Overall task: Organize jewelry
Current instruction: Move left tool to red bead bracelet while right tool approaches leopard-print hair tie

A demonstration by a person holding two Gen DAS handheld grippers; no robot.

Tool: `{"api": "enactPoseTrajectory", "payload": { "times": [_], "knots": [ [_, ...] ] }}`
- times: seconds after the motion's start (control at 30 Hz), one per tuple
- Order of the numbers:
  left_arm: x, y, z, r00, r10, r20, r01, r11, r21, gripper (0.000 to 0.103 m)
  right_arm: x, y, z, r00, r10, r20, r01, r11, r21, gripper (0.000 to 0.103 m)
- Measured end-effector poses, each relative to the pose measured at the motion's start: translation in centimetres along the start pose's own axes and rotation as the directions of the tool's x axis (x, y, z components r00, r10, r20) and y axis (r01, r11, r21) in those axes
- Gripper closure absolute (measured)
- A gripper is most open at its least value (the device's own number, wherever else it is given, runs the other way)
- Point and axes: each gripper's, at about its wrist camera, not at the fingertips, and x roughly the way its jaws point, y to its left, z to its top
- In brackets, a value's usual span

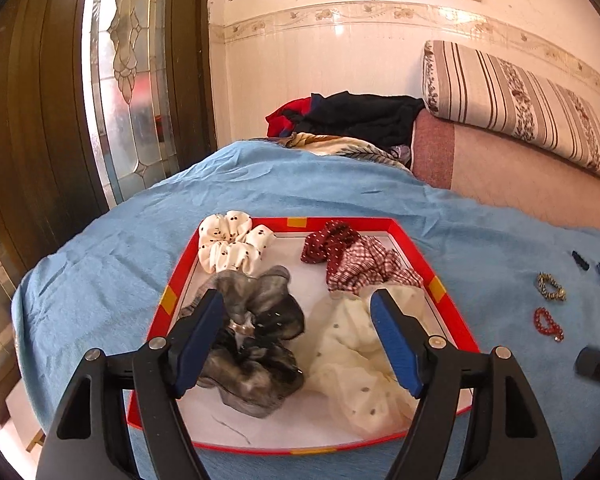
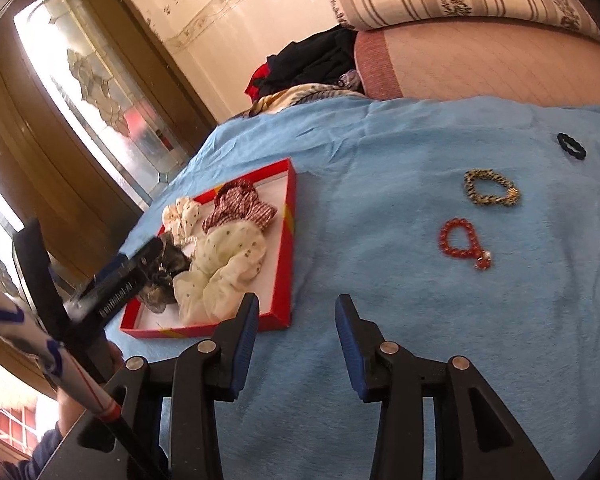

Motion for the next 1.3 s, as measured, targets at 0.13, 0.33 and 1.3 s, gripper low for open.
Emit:
{"api": "enactPoseTrajectory", "payload": {
  "times": [0.13, 0.33, 1.3],
  "knots": [
    [-0.4, -2.5, -0.3, 1.000, -0.005, -0.017, 0.006, 0.999, 0.046, 0.028, -1.8, -1.7, 0.6, 0.999, 0.010, 0.036, -0.011, 0.999, 0.037, 0.060],
    [-1.7, -6.1, -0.5, 0.999, -0.033, -0.029, 0.036, 0.994, 0.103, 0.028, -3.3, -3.9, 1.2, 0.998, 0.007, 0.060, -0.012, 0.995, 0.097, 0.060],
    [-2.4, -18.8, -0.9, 0.961, -0.233, -0.150, 0.262, 0.939, 0.223, 0.028, -7.2, -13.7, 3.7, 0.986, -0.128, 0.107, 0.093, 0.954, 0.284, 0.060]
  ]
}}
